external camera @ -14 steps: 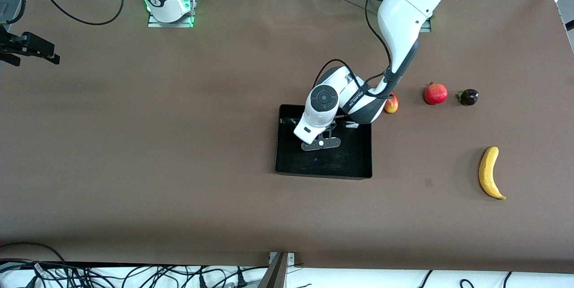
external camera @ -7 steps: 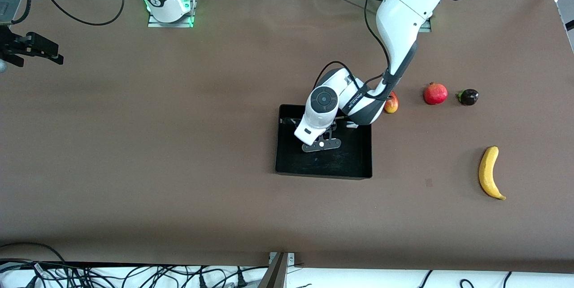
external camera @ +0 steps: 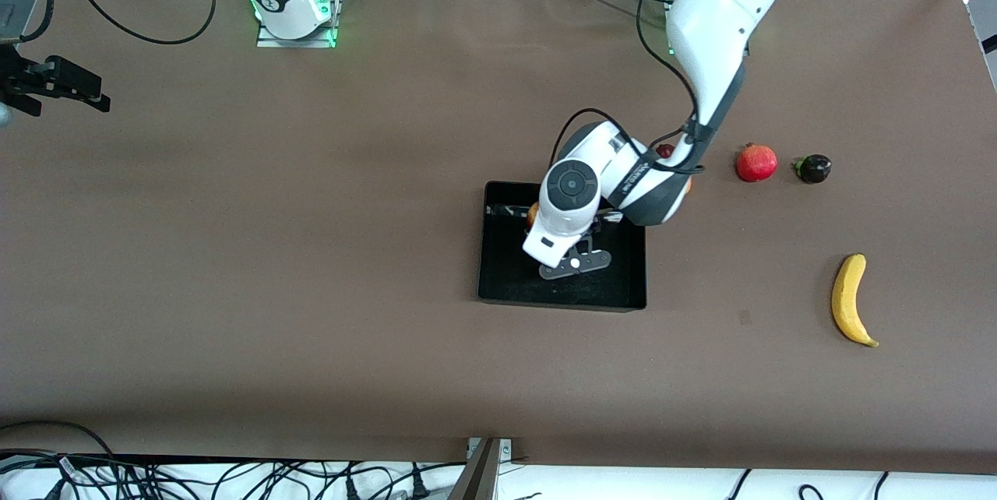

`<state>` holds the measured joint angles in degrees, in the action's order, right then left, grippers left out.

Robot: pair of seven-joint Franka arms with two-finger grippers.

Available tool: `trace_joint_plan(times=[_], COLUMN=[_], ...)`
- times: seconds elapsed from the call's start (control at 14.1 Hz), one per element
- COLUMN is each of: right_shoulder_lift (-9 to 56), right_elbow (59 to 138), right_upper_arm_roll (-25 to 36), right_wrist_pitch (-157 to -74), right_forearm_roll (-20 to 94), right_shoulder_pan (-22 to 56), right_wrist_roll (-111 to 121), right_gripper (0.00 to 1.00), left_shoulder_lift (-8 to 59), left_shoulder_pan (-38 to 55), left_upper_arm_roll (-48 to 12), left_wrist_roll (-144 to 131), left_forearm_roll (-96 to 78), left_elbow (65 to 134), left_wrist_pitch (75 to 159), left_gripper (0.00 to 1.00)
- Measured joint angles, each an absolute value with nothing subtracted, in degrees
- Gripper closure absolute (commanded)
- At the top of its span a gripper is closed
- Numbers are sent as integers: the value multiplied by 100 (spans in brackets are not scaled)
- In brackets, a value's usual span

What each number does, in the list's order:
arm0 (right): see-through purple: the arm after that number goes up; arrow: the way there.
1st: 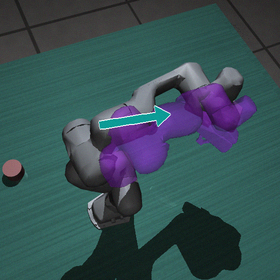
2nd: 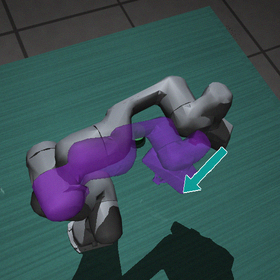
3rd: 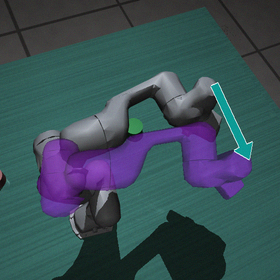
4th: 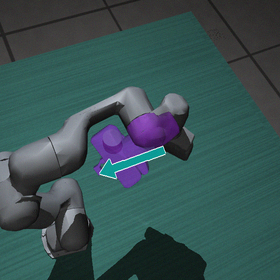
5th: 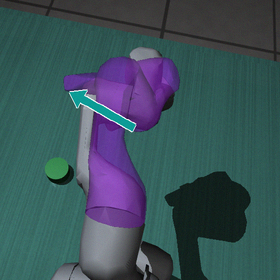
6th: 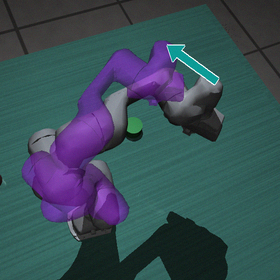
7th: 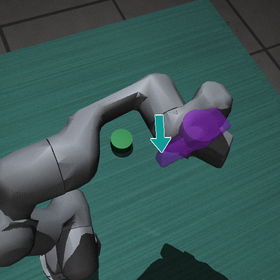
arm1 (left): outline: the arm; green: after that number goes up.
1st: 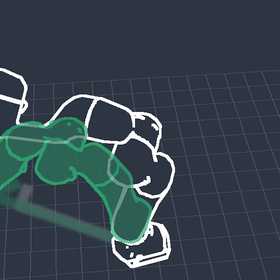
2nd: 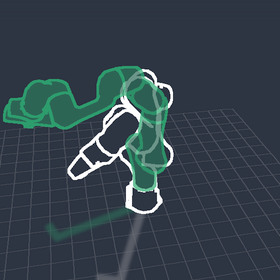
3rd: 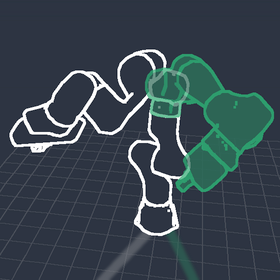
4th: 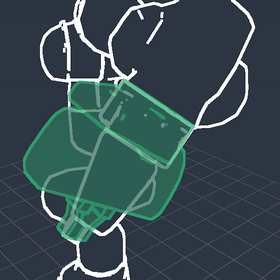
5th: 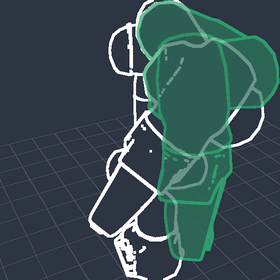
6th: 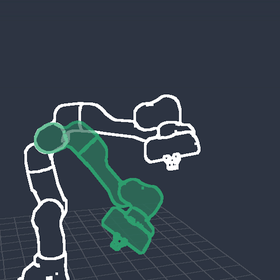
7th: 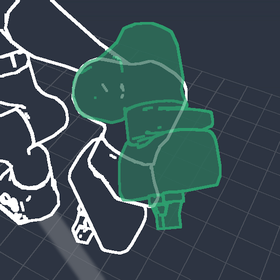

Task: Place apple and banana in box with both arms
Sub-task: 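Move the left gripper over the yellow banana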

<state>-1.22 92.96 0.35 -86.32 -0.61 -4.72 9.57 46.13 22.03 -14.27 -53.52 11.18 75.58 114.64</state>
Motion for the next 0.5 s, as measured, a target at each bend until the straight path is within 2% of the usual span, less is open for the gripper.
trace_joint_plan(times=[0.21,0.5], right_shoulder_lift=[-122,-121], right_elbow=[9295,9295], right_upper_arm_roll=[35,35], right_wrist_pitch=[-8632,-8632], right_forearm_roll=[-61,-60], right_shoulder_pan=[-472,-471], right_wrist_roll=[956,955], right_gripper=[0,0], left_shoulder_lift=[4394,4124], left_shoulder_pan=[1780,657], left_upper_arm_roll=[-1422,-1406], left_wrist_roll=[-5092,-3574], left_forearm_roll=[1118,1118], left_elbow=[7152,7112], left_wrist_pitch=[10872,10689], left_gripper=[0,0])
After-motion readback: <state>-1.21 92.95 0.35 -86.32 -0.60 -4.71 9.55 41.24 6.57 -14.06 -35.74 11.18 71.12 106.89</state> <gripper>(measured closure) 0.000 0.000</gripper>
